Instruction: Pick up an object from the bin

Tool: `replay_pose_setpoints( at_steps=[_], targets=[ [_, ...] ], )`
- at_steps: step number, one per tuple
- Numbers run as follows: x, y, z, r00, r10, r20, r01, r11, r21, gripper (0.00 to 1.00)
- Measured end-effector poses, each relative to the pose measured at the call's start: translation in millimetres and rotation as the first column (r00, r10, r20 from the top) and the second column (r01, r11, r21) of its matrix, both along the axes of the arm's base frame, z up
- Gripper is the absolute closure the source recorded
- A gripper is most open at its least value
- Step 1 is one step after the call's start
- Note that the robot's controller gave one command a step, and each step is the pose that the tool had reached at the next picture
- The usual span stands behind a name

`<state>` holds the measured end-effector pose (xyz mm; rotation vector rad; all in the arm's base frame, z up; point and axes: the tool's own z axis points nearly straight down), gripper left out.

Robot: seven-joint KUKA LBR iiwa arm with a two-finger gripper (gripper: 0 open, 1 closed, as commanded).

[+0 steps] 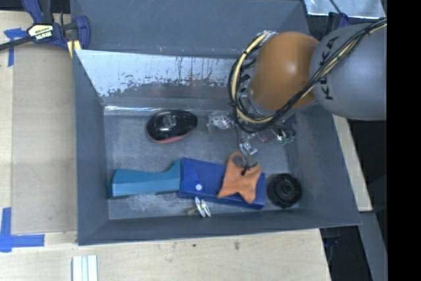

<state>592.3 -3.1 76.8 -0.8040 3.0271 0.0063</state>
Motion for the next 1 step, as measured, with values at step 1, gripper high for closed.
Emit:
replay_pose_setpoints(
  at_steps=[1],
  targets=[
    [-0.3,-31.9,33.3,0.968,0.249,-0.01,-0.249,0.969,-0.006,0.0]
  ],
)
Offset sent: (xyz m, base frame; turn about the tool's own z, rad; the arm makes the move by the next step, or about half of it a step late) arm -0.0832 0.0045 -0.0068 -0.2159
